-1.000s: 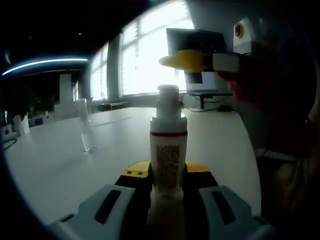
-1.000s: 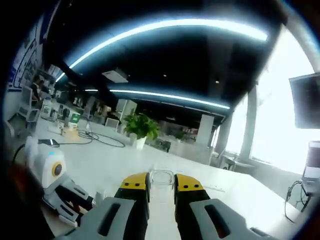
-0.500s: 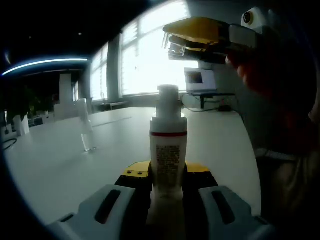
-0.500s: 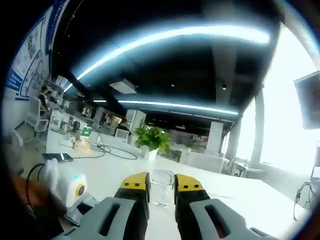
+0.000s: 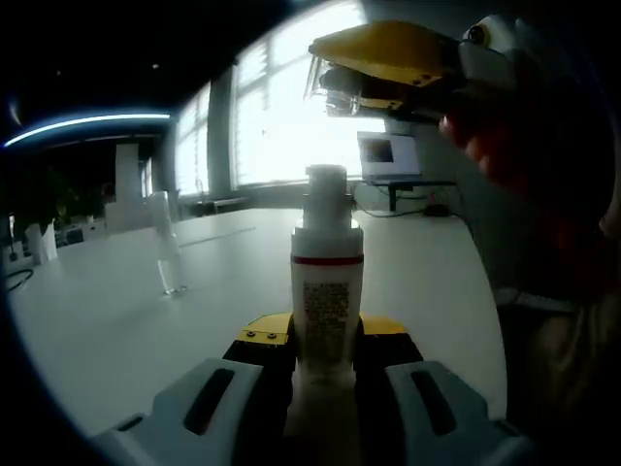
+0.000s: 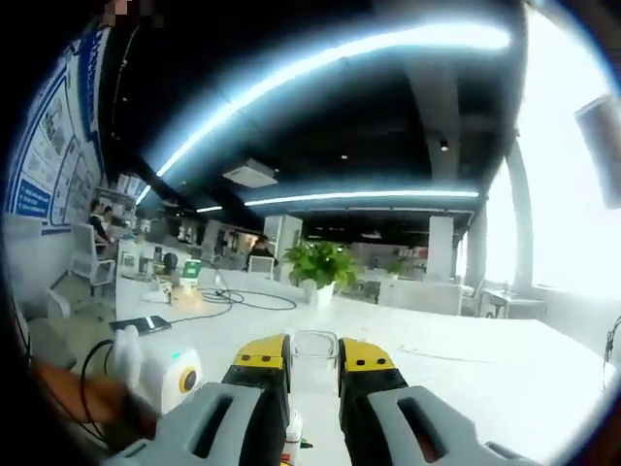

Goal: Clamp pump bottle remove cover press pump head put on cover

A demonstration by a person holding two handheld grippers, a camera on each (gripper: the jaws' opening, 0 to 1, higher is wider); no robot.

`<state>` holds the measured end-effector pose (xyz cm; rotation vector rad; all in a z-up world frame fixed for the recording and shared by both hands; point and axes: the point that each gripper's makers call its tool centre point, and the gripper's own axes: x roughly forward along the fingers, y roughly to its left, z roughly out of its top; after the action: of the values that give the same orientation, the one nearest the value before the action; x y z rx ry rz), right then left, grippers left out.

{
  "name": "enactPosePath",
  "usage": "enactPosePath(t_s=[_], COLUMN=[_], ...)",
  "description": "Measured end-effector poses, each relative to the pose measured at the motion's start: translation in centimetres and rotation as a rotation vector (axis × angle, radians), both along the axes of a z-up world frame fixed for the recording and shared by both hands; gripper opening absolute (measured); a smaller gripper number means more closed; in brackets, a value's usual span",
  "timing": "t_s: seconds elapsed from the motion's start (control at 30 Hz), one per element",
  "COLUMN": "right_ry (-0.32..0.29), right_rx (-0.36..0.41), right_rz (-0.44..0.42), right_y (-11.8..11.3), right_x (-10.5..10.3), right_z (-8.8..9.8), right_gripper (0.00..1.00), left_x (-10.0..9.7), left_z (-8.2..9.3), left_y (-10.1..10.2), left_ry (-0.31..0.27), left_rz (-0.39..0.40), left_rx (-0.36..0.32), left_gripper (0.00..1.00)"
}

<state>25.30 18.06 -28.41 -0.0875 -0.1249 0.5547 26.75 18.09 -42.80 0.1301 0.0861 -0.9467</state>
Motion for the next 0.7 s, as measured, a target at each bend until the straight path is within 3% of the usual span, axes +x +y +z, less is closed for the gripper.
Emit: enactPosePath(t_s=[0.7], right_ry=[0.147], right_rx=[-0.002], right_rz=[0.081], right_y=[1.4], right_x=[0.2], right_z=[-3.0], right_gripper=[0.15], left_x=[0.0], left_z=[0.0], left_y=[0.0], left_ry=[0.0], left_rz=[0.0], left_rx=[0.0], left_gripper=[0.14])
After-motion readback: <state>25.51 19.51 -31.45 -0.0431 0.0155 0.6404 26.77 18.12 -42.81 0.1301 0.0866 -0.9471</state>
